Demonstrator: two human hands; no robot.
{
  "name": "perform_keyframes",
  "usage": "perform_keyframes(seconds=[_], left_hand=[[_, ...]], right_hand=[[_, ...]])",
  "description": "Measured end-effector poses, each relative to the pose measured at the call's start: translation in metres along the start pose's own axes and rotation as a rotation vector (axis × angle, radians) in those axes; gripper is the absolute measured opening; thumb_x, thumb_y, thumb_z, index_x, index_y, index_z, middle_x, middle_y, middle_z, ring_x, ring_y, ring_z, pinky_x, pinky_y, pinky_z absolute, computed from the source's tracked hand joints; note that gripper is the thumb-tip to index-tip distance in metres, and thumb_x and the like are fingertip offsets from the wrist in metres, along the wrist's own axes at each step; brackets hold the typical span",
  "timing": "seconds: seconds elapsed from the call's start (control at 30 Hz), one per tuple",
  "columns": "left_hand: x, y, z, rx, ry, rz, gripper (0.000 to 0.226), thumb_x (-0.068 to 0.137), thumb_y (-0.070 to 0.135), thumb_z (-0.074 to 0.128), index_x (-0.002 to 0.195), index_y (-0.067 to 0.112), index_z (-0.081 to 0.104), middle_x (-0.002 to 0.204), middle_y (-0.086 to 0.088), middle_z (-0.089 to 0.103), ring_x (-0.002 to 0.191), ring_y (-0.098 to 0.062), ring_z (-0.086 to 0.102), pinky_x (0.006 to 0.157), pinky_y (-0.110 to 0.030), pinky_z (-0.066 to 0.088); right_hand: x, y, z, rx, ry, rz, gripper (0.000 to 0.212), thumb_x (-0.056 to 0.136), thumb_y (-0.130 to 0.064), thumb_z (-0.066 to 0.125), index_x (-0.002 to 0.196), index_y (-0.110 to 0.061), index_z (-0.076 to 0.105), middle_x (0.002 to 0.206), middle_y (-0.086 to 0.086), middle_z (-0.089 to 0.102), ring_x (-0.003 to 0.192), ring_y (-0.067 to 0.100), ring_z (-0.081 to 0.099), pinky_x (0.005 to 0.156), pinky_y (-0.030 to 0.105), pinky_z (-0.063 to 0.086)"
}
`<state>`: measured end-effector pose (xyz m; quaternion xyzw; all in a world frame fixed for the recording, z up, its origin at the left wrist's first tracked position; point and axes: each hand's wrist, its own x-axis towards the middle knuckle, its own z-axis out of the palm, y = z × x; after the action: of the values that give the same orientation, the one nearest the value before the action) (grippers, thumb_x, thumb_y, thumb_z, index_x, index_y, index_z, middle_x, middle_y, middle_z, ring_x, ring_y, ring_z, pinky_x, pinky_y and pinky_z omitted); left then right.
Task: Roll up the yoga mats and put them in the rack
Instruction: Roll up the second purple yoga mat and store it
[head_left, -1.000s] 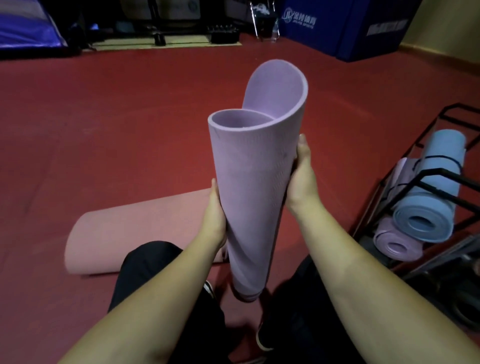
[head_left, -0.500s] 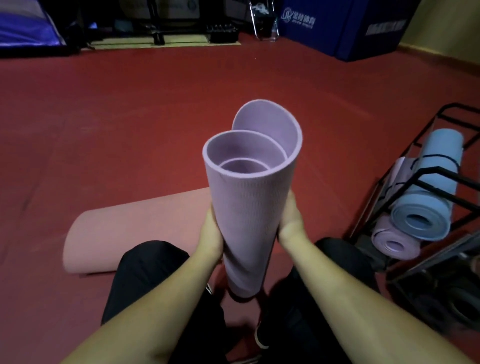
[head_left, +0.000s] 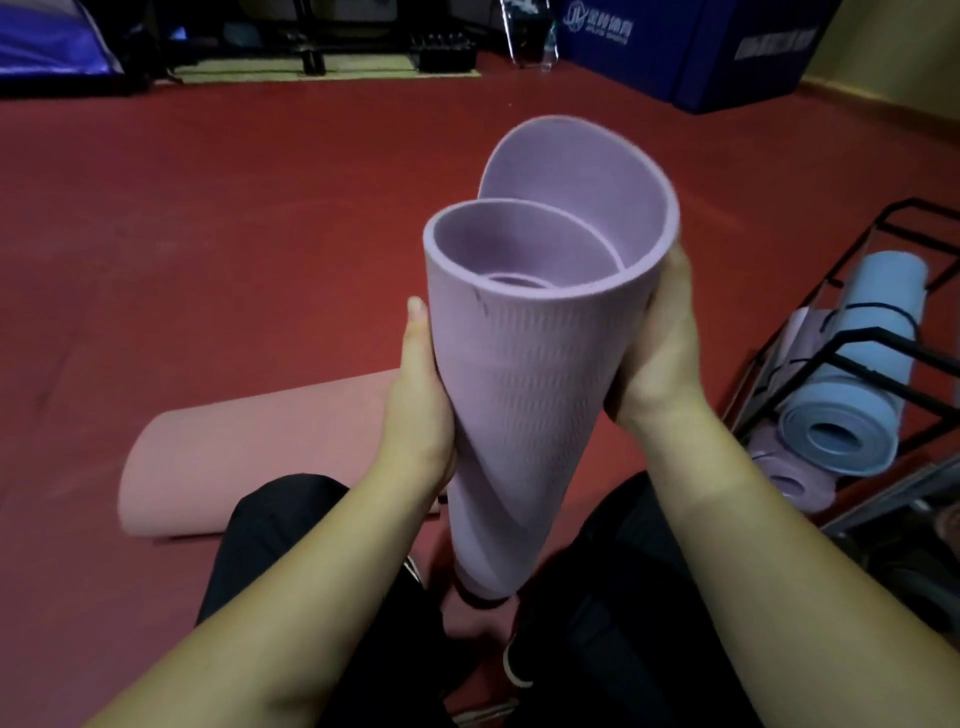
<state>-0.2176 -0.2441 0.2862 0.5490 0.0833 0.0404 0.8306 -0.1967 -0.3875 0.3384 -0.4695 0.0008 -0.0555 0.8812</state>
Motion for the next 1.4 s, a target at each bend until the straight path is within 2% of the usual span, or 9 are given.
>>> perform_keyframes(seconds=[0.27,0.47,0.67,0.77,0.87,1.0,1.07,1.2,1.4], left_hand=[[0.001,-0.054,-0.024,0.267,0.118,-0.04,0.034,0.106,0.025,0.039,0.086,0.032,0.066,0.077,0.028,0.069,0.071,0.017,0.055,0.065,-0.005,0.043],[0.004,-0.035,-0.014,0.175,0.062,0.037,0.055,0.107,0.043,0.03,0.075,0.044,0.074,0.083,0.036,0.068,0.079,0.025,0.055,0.082,-0.007,0.043],[0.011,-0.102,-0.046,0.294,0.165,-0.214,0.032,0.104,0.036,0.039,0.104,0.024,0.069,0.108,0.006,0.071,0.108,-0.016,0.057,0.107,-0.048,0.043],[0.019,-0.077,-0.043,0.521,0.143,-0.149,0.031,0.105,0.025,0.037,0.106,0.018,0.067,0.097,0.01,0.071,0.099,-0.012,0.061,0.085,-0.028,0.049],[0.016,-0.036,-0.031,0.169,-0.046,0.043,0.041,0.107,0.037,0.031,0.108,0.018,0.068,0.102,0.009,0.074,0.096,-0.006,0.065,0.084,-0.021,0.052],[0.013,-0.024,-0.023,0.189,-0.153,0.134,0.053,0.083,0.063,0.05,0.121,0.027,0.059,0.119,0.008,0.067,0.114,-0.014,0.062,0.098,-0.033,0.05],[0.016,-0.026,-0.024,0.187,-0.118,0.114,0.054,0.073,0.053,0.061,0.118,0.025,0.059,0.114,0.008,0.067,0.107,-0.013,0.065,0.093,-0.036,0.051],[0.018,-0.018,-0.021,0.108,-0.088,0.08,0.049,0.07,0.042,0.062,0.113,0.019,0.062,0.111,-0.006,0.067,0.101,-0.025,0.065,0.096,-0.056,0.048],[0.019,-0.011,-0.023,0.028,-0.049,0.127,0.046,0.08,0.043,0.054,0.115,0.015,0.064,0.124,-0.022,0.062,0.117,-0.043,0.058,0.102,-0.059,0.045]], right_hand=[[-0.012,0.07,-0.035,-0.329,0.3,0.284,0.039,0.099,-0.044,0.049,0.073,-0.024,0.069,0.063,-0.016,0.07,0.077,0.009,0.061,0.089,0.032,0.045],[0.011,0.056,-0.046,-0.215,0.3,0.124,0.039,0.097,-0.041,0.052,0.072,-0.027,0.078,0.081,-0.011,0.075,0.093,0.017,0.062,0.092,0.038,0.049],[-0.008,0.13,-0.09,-0.571,0.272,0.366,0.023,0.104,-0.011,0.042,0.105,-0.019,0.063,0.116,0.007,0.062,0.107,0.017,0.049,0.094,0.029,0.038],[0.008,0.116,-0.091,-0.893,0.147,0.285,0.03,0.105,-0.01,0.039,0.129,-0.01,0.057,0.116,0.001,0.055,0.112,0.014,0.047,0.081,0.016,0.033],[0.01,0.089,-0.075,-0.689,0.193,0.112,0.024,0.1,-0.036,0.049,0.099,-0.027,0.071,0.103,-0.01,0.068,0.11,0.018,0.06,0.094,0.034,0.048],[0.005,0.064,-0.053,-0.254,0.015,0.281,0.085,0.074,-0.082,0.052,0.123,-0.014,0.067,0.122,0.014,0.068,0.119,0.03,0.062,0.105,0.047,0.045],[0.0,0.06,-0.049,-0.211,-0.024,0.289,0.092,0.065,-0.078,0.068,0.126,-0.009,0.065,0.124,0.016,0.067,0.118,0.03,0.062,0.103,0.046,0.046],[-0.006,0.05,-0.03,-0.201,-0.004,0.274,0.04,0.086,-0.035,0.061,0.112,-0.006,0.066,0.101,0.014,0.073,0.092,0.025,0.07,0.086,0.04,0.053],[-0.004,0.026,-0.025,-0.183,-0.029,0.262,0.023,0.092,-0.034,0.056,0.093,-0.018,0.073,0.09,0.008,0.074,0.084,0.024,0.069,0.087,0.041,0.054]])
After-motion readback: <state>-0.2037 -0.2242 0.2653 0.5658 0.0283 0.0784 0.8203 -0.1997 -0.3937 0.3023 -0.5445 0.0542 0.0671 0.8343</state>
